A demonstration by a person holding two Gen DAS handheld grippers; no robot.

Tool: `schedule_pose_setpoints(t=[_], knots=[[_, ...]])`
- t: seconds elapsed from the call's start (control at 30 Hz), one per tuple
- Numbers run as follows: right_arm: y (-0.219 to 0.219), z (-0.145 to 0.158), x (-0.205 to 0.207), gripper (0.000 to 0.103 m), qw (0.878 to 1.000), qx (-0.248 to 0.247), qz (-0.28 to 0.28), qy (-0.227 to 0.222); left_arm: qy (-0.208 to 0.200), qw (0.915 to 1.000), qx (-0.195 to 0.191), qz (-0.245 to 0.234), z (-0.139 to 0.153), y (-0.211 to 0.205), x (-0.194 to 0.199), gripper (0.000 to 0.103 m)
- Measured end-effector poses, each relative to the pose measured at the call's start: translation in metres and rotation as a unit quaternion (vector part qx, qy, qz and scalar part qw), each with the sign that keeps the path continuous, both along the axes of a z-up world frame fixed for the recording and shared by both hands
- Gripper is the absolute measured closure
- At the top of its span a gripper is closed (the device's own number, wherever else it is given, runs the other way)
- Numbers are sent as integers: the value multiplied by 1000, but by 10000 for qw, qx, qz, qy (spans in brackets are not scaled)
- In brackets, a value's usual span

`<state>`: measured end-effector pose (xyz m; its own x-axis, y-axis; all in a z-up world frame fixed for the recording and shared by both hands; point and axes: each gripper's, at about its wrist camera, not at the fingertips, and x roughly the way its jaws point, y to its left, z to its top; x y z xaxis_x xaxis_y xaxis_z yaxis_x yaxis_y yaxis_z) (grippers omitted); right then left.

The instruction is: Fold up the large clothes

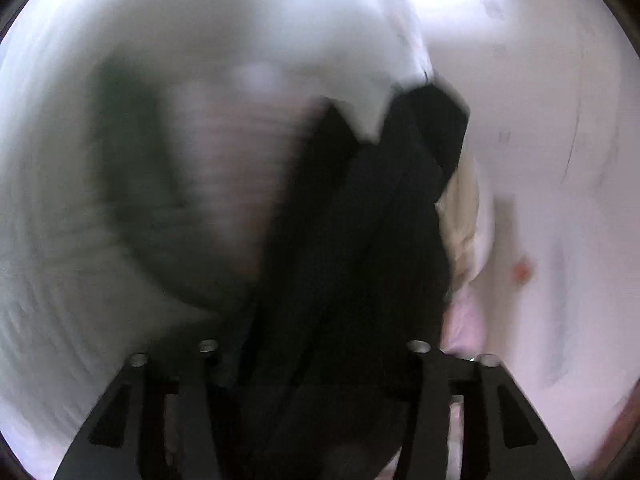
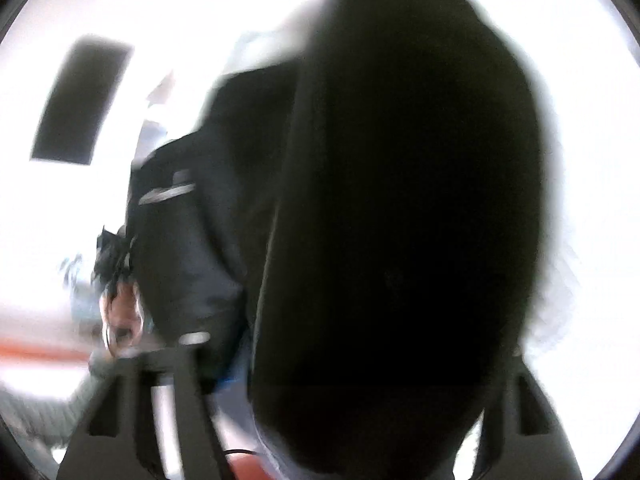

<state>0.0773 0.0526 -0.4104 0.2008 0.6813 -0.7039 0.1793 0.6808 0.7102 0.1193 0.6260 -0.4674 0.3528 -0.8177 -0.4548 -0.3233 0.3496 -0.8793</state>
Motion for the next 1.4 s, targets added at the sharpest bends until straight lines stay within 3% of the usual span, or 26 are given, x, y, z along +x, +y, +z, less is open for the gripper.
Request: schedule_pose_setpoints(t=[0.03, 0.07, 0.13, 0.23, 0.3, 0.37, 0.4, 0.47, 0.53, 0.57, 0.6, 0.7, 0.77, 0.8, 0.87, 1.03, 1.1, 1.17, 1.2, 1.27, 1.4], knots=[[-14, -8, -10, 23, 9989, 234, -394, 117, 4, 9994, -321, 130, -7, 7, -2, 52], [-27, -11, -22, 23, 9961, 408, -752, 197, -85, 9997, -207, 90, -1, 12, -4, 52], [-43, -5, -40, 22, 9925, 324, -1139, 295, -333, 9983, 448, -154, 22, 15, -6, 45], [-57, 23, -50, 18, 9889, -393, -1386, 369, -452, 9893, 1275, -552, 57, 22, -11, 45], [-52, 57, -54, 18, 9824, -1098, -1491, 256, -622, 9751, 1999, -738, 88, 22, -15, 45], [-42, 97, -47, 18, 9758, -1656, -1427, -50, -1027, 9438, 2984, -982, 132, 11, -21, 47], [-20, 122, -50, 18, 9717, -1954, -1311, -228, -1229, 9338, 3181, -1085, 147, 3, -25, 47], [42, 167, -31, 18, 9568, -2699, -860, -657, -1698, 9233, 3198, -1282, 178, -20, -33, 46], [88, 182, -29, 18, 9399, -3279, -421, -855, -1940, 9232, 2981, -1458, 191, -46, -36, 42], [117, 184, -20, 18, 9295, -3558, -156, -960, -2022, 9205, 2954, -1565, 194, -64, -40, 41], [116, 175, -27, 19, 9253, -3649, 37, -1038, -2044, 9151, 3038, -1690, 191, -92, -43, 41], [133, 136, -19, 20, 9219, -3740, 332, -955, -1948, 8812, 3815, -2002, 160, -146, -48, 41], [135, 96, -16, 20, 9229, -3759, 541, -631, -1666, 8686, 4220, -1993, 130, -163, -46, 42], [136, 69, -13, 19, 9252, -3715, 696, -336, -1401, 8737, 4209, -1994, 107, -167, -43, 42], [132, 38, -11, 13, 9313, -3581, 583, -326, -1268, 8844, 4129, -1769, 89, -163, -40, 40], [124, 37, -10, 11, 9368, -3425, 577, -432, -1029, 8996, 3972, -1498, 96, -155, -36, 40], [121, 47, -16, 11, 9388, -3354, 642, -464, -933, 9025, 3946, -1451, 109, -154, -45, 42], [113, 68, -31, 13, 9465, -3122, 613, -544, -990, 9111, 3743, -1415, 136, -154, -66, 43], [111, 75, -38, 13, 9509, -2983, 578, -588, -1048, 9109, 3734, -1406, 145, -150, -75, 43], [102, 94, -68, 13, 9596, -2682, 542, -653, -1082, 9025, 3911, -1443, 168, -154, -101, 43], [91, 112, -121, 13, 9534, -2886, 668, -567, -1181, 8726, 4506, -1470, 216, -169, -148, 42]])
